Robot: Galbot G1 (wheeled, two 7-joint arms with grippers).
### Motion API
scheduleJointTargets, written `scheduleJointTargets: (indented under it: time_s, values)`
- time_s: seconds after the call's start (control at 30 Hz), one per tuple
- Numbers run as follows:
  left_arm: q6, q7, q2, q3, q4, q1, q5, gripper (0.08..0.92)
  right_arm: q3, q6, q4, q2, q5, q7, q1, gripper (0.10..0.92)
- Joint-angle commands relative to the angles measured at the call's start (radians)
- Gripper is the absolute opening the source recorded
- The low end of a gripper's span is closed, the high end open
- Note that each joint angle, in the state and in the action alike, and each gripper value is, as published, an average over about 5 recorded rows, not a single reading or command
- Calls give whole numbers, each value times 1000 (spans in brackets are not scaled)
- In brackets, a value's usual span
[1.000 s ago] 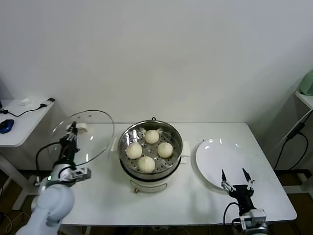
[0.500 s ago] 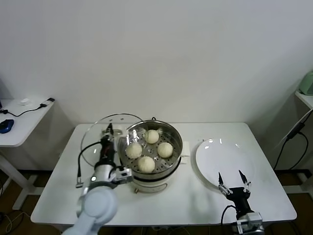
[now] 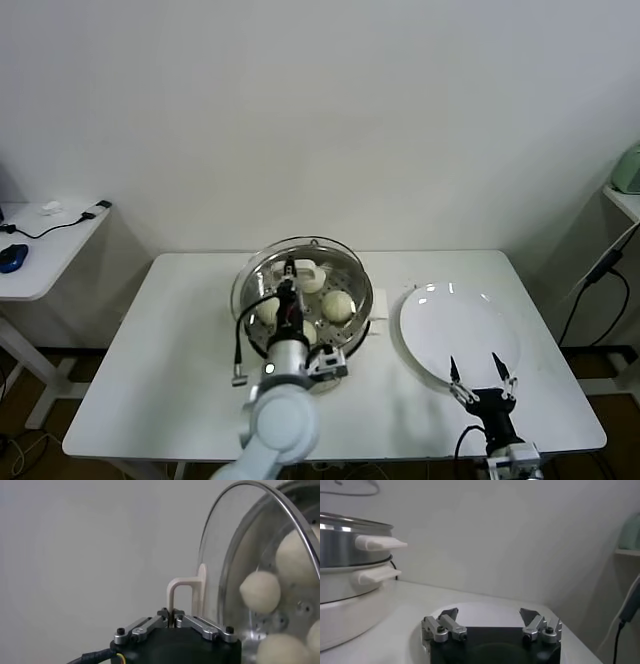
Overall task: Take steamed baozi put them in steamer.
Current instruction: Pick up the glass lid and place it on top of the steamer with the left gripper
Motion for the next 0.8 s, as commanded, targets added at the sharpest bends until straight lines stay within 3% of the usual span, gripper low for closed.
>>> scheduleJointTargets:
  time_s: [0.03,0.8]
  values:
    - [22,-22,-112,80,124,-24,74,138,3,38,-12,7,-1,5,-5,823]
    - [10,-105,-76,-11,224,-37,32,138,2,80,-23,20,-1,31,10,823]
